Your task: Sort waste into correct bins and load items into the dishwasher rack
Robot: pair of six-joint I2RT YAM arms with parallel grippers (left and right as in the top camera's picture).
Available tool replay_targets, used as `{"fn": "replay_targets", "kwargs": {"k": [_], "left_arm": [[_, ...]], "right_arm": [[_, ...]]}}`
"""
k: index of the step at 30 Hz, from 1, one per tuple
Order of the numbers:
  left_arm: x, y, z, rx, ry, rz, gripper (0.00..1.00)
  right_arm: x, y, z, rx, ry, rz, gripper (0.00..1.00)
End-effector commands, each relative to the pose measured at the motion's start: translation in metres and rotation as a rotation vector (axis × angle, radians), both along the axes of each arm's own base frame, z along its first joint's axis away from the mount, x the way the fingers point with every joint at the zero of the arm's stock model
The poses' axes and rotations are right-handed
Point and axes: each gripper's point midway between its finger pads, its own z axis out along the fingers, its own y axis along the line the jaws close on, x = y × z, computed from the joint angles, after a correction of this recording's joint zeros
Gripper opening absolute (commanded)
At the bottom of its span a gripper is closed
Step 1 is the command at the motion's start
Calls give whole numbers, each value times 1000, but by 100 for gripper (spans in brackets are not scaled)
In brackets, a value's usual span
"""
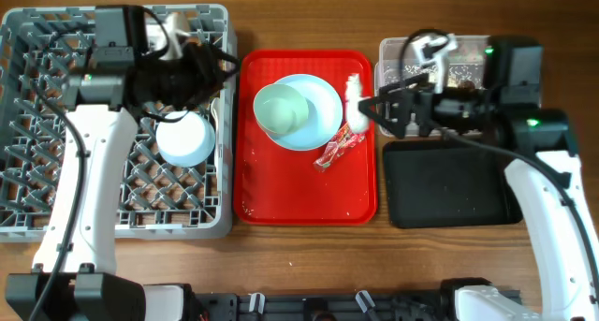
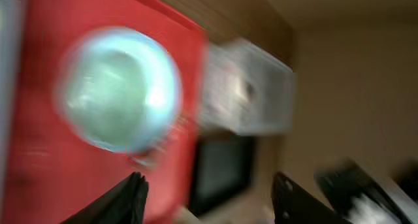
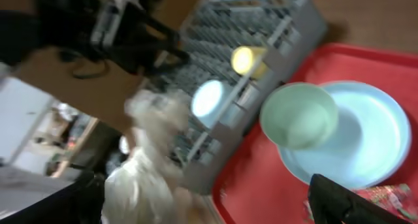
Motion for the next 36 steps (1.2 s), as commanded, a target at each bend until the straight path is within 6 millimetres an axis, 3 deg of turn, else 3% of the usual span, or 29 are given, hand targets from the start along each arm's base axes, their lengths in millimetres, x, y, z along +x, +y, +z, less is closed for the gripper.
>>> {"fn": "replay_targets", "kwargs": {"k": [1,10,15,18,20,22,24,26,29,31,36], "left_arm": [[-35,-64,42,-252,-10,-252,61],[-81,-162,75,-348,-100,-532,66],[-98,-182,79,-363,-102,-590,64],[-99,-183,80,-365,-108,-599,51],[-95,-181,79,-352,-130,-591,57],[-80,-172,69,-290,-160,-534,58],[-54,-148,43,-146,-135,-381,62],[-30,-114,14,35,-109,-215,75],[-5,-60,-13,263,-82,-2,87],[5,-29,-22,363,-67,99,100],[8,-4,-28,416,-39,166,100]], "right_arm": [[-16,6,25,113,-60,119,100],[-16,8,31,125,-103,139,100],[-16,8,31,124,-108,140,100],[-14,8,32,123,-122,141,100],[-14,7,32,118,-122,136,100],[-8,4,22,71,-107,91,100],[2,-6,-1,-34,-44,-9,100],[4,-16,-23,-121,24,-76,96],[1,-16,-48,-208,78,-105,87],[-2,-9,-70,-298,100,-106,79],[1,10,-124,-584,126,-153,74]]}}
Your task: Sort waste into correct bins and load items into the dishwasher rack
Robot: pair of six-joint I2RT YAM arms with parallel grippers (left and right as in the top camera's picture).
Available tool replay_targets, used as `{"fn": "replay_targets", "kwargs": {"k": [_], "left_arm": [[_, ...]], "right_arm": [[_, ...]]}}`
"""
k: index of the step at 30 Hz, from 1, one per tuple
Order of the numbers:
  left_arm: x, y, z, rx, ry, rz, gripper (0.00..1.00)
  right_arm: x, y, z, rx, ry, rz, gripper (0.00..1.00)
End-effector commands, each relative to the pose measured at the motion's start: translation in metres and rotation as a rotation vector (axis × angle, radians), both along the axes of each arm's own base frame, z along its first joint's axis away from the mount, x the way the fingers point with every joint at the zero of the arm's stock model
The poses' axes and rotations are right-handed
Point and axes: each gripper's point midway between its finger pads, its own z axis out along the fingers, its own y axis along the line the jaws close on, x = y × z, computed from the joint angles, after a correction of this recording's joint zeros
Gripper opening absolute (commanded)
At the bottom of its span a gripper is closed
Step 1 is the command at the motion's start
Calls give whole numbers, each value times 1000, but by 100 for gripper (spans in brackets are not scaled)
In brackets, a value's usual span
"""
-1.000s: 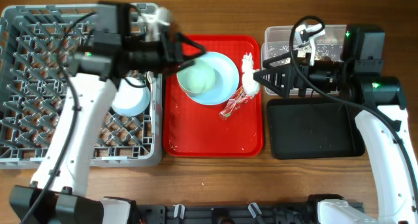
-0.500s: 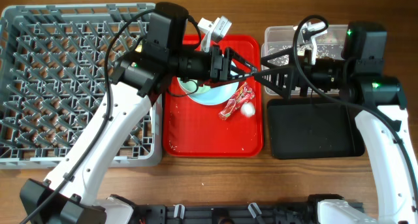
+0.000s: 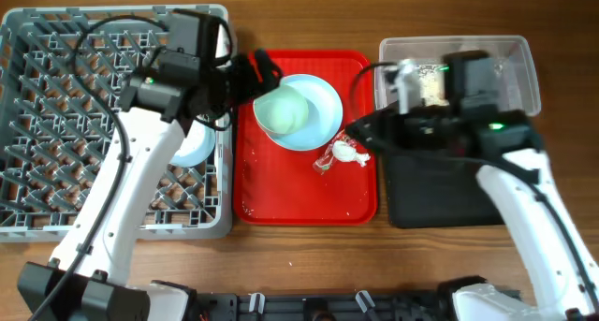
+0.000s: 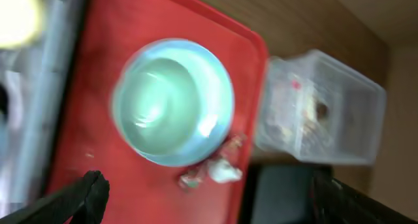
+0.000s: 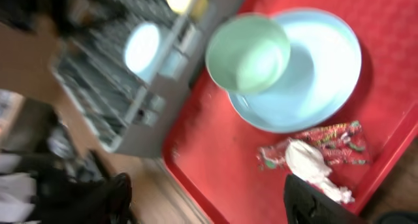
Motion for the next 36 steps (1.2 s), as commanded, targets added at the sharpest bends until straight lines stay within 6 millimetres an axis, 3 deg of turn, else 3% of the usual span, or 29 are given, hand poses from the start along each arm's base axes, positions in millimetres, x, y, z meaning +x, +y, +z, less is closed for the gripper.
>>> {"fn": "replay_targets", "kwargs": {"k": [1,5,9,12,14,16,19,22,25,29,32,36], "left_arm": [[8,23,2,90,-37,62,100],[8,22,2,89,-38,61,100],[8,22,2,89,-37,61,100],[8,22,2,89,-37,61,100],[8,23,2,89,-37,62,100],[8,22,2,89,-38,61,100],[8,23,2,89,-37,62,100],[8,22,2,89,-37,61,100],[8,22,2,89,-37,61,100],[8,23,2,89,-37,62,100],[8,23,2,89,-37,62,100],[8,23,2,89,-37,62,100]], "right_arm": [[11,1,-50,-266,9,-84,74],[20,-4,-100,-482,70,-183,54],[19,-2,-146,-539,173,-153,54],[17,1,-172,-557,229,-126,55],[16,4,-180,-550,249,-115,55],[17,5,-183,-547,252,-113,47],[18,6,-182,-545,248,-114,20],[18,6,-180,-544,246,-115,5],[23,10,-157,-523,225,-116,4],[21,8,-92,-469,134,-139,4],[8,-21,-58,-492,106,-242,5],[-9,-87,-52,-647,197,-534,6]]}}
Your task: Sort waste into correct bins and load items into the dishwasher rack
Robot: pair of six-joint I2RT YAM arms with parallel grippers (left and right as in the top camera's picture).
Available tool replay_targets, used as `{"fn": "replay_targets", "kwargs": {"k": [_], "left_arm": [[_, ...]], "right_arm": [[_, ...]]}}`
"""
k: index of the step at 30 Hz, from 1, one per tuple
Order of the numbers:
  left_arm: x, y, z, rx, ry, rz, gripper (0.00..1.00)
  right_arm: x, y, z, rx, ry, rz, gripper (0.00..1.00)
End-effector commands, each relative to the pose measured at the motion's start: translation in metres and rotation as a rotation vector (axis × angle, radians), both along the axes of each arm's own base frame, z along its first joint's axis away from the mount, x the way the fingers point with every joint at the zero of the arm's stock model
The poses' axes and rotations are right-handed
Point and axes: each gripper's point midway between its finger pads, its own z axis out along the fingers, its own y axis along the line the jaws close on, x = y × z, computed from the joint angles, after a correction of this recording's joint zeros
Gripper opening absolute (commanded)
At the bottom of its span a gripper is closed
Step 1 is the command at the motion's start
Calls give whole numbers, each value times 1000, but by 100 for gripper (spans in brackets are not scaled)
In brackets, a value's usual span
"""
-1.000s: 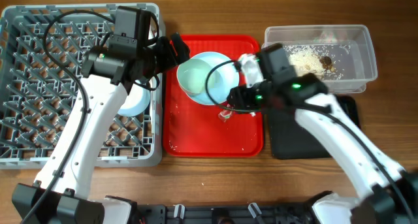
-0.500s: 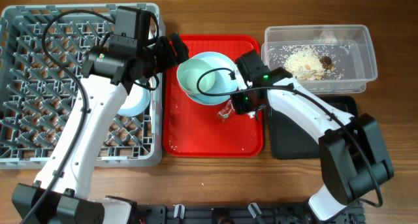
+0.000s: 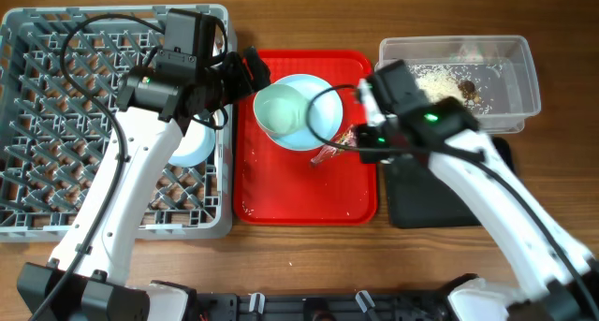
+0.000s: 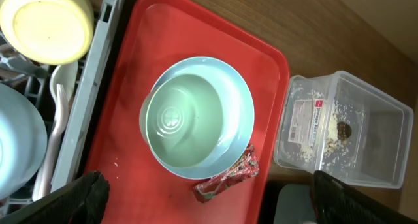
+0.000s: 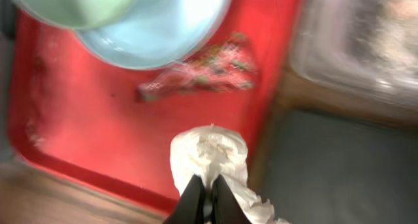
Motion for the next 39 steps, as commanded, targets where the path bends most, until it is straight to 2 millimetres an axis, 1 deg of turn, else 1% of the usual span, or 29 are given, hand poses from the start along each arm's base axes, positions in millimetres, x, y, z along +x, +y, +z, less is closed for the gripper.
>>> {"fn": "replay_targets", "kwargs": {"k": [1,3,4,5,6,7,8,14,16,19,21,23,24,26,31,32,34,36,39], "left_arm": [[2,3,6,13,-24,-5,100],[2,3,6,13,-24,-5,100],[2,3,6,13,-24,-5,100],[2,3,6,14,-24,-5,100],[2,3,6,13,-24,-5,100],[2,3,6,13,-24,-5,100],[2,3,6,13,-24,-5,100],[2,3,6,13,-24,-5,100],[2,3,6,13,-24,-5,100],[2,3,6,13,-24,-5,100],[2,3,6,13,-24,-5,100],[2,3,6,13,-24,-5,100],[2,4,6,14,-24,-5,100],[2,3,6,13,-24,-5,100],[3,3,7,12,-28,-5,100],[3,3,7,12,-30,-5,100],[10,1,13,2,-68,-4,100],[10,1,13,3,-65,-5,100],[10,1,13,3,-66,-5,100]], "right_arm": [[-3,-55,1,-140,17,-278,6],[-11,-68,-8,-159,65,-326,7],[-14,-74,-15,-167,84,-344,10],[-17,-80,-22,-172,100,-370,22],[-20,-86,-30,-178,116,-390,76],[-21,-89,-33,-181,123,-397,97],[-21,-91,-34,-181,126,-404,99],[-20,-91,-34,-170,125,-409,100],[-18,-77,-35,-103,138,-350,100],[-16,-45,-32,53,156,-221,99],[-13,-31,-29,127,157,-196,100],[-12,-15,-24,204,151,-113,100],[-13,-1,-18,278,152,-40,100],[-13,10,-13,338,147,7,100],[-13,15,-11,364,147,20,100],[-15,18,-9,382,149,38,100],[-17,26,-4,421,136,113,100],[-13,26,-3,423,121,115,100],[-3,28,0,428,74,122,100]]}}
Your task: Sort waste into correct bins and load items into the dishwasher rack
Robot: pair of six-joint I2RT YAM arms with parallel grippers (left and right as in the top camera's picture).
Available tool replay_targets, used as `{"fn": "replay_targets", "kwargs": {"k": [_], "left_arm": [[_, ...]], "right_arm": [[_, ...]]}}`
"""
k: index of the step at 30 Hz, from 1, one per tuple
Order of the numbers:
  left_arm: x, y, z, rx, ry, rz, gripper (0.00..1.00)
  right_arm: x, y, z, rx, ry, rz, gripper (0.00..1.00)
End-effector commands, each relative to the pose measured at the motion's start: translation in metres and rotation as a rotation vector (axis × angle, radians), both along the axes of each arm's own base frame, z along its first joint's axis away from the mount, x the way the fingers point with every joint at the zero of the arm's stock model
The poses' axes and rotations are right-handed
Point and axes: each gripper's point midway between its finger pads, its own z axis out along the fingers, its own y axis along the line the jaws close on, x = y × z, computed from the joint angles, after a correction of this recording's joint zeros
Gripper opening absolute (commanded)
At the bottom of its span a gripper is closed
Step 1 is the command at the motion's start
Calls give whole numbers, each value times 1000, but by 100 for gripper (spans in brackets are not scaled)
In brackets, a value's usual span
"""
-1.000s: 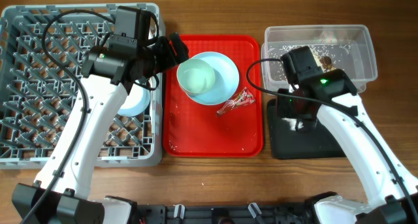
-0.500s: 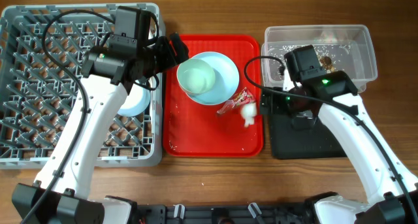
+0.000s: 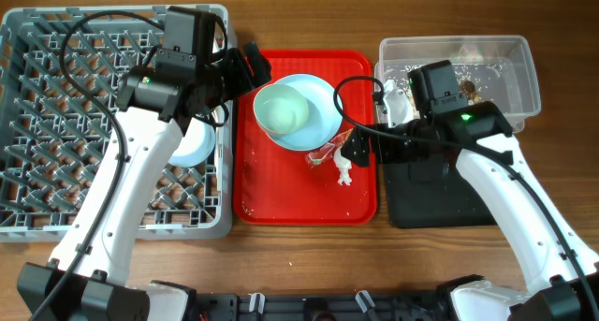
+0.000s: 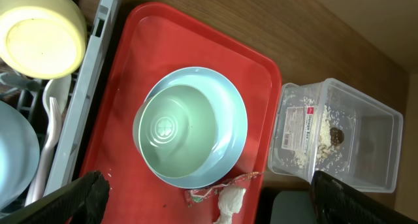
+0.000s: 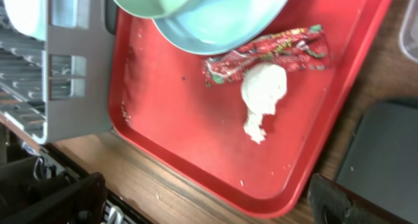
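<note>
A red tray (image 3: 253,185) holds a green bowl (image 3: 284,110) on a light blue plate (image 3: 323,106). A white crumpled napkin (image 3: 344,169) lies loose on the tray beside a red wrapper (image 3: 323,154); in the right wrist view the napkin (image 5: 263,93) sits just under the wrapper (image 5: 271,51). My right gripper (image 3: 356,153) hangs open just above them, holding nothing. My left gripper (image 3: 253,70) is open over the tray's upper left corner, looking down on the bowl (image 4: 179,132).
The grey dish rack (image 3: 56,185) on the left holds a blue dish (image 3: 185,145) and a yellow cup (image 4: 39,31). A clear bin (image 3: 496,68) with food scraps stands at the back right. A black bin (image 3: 454,195) lies in front of it.
My right gripper was shut on the white napkin above the tray's right edge. It is now open and the napkin lies on the tray beside the wrapper. The left arm barely moved.
First the left gripper was over the rack, with the napkin close before the right gripper at the tray's right edge. Then the left gripper stood at the tray's corner; the napkin lay by the wrapper. The right gripper later held the napkin, which now lies loose again.
</note>
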Motion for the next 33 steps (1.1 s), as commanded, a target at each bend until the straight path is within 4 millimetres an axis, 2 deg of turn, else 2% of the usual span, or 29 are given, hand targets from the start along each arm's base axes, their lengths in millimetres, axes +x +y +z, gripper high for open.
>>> {"fn": "replay_targets", "kwargs": {"k": [1,2,5,6,8,11,12,14,16,18,19,23,28,30,33], "left_arm": [[2,4,7,14,-27,-4,100],[-1,4,5,17,-12,-4,100],[-4,-6,7,-2,-23,-78,100],[-5,-16,10,-34,-32,-123,100],[-17,-43,5,-75,1,-206,100],[-38,-79,-18,-35,69,-301,99],[-44,-90,-26,-19,86,-329,91],[-59,-116,-49,40,122,-397,78],[-73,-139,-74,138,143,-442,62],[-79,-153,-92,218,140,-460,64],[-83,-160,-106,267,144,-449,69],[-94,-183,-148,366,158,-479,67],[-90,-189,-186,431,173,-481,62],[-89,-189,-195,438,183,-481,61],[-88,-191,-200,439,183,-482,54]], "right_arm": [[7,3,5,16,-47,25,99],[11,-4,8,-18,-65,3,98],[27,-51,32,-175,-136,-204,98],[31,-69,42,-222,-167,-280,99],[31,-120,76,-317,-255,-497,100],[16,-182,114,-433,-373,-730,100],[9,-198,123,-466,-398,-783,100],[-6,-216,138,-492,-444,-851,100],[-12,-218,146,-482,-473,-870,100],[-15,-218,150,-477,-487,-874,100],[-15,-218,150,-477,-486,-874,100],[-10,-218,143,-487,-462,-866,100],[1,-219,126,-510,-397,-848,100],[7,-219,115,-523,-361,-838,100],[17,-220,97,-547,-298,-819,100]]}}
